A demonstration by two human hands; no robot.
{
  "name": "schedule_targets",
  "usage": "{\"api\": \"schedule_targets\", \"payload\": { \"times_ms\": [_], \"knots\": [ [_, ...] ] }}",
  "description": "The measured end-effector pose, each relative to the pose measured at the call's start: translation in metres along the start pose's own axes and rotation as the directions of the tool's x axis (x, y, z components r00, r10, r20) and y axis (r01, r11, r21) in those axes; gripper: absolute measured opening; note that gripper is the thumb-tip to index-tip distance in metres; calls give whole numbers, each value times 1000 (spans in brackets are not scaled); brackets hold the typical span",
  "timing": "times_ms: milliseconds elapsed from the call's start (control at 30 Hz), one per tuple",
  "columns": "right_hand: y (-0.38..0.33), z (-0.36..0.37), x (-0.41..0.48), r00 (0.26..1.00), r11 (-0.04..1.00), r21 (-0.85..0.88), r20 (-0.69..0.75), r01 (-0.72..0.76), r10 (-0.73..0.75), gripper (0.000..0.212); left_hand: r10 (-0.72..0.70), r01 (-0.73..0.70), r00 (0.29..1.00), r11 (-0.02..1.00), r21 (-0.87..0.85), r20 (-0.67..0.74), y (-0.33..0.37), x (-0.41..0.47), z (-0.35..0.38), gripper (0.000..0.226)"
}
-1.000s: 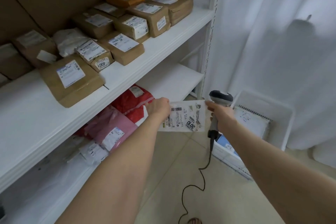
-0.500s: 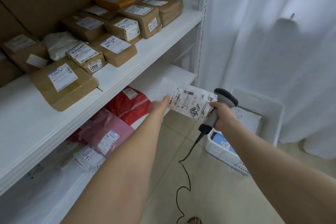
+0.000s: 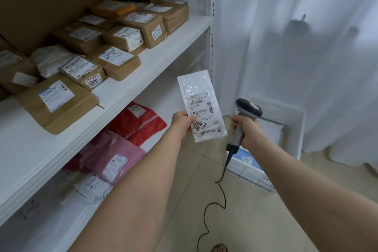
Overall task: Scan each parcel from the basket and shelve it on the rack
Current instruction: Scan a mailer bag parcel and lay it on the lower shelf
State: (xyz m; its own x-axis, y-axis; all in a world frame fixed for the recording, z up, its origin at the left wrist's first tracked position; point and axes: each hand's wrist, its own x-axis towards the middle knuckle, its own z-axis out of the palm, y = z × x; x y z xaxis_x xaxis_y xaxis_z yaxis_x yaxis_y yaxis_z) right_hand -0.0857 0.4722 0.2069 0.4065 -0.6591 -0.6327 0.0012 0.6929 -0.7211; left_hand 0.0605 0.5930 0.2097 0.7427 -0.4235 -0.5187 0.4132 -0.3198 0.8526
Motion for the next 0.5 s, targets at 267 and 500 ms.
{"api": "schedule_targets", "payload": {
  "times_ms": [267,500],
  "knots": [
    [32,11,-34,993,991,-130,106,-37,52,39,-9,9,1000,1000,-16,-6,-24,-42,-29,27],
    [91,-8,-81,992,972,-214,58,-95,110,19,-9,9,999,1000,3,-36,-77,-101,-59,32]
  ]
}}
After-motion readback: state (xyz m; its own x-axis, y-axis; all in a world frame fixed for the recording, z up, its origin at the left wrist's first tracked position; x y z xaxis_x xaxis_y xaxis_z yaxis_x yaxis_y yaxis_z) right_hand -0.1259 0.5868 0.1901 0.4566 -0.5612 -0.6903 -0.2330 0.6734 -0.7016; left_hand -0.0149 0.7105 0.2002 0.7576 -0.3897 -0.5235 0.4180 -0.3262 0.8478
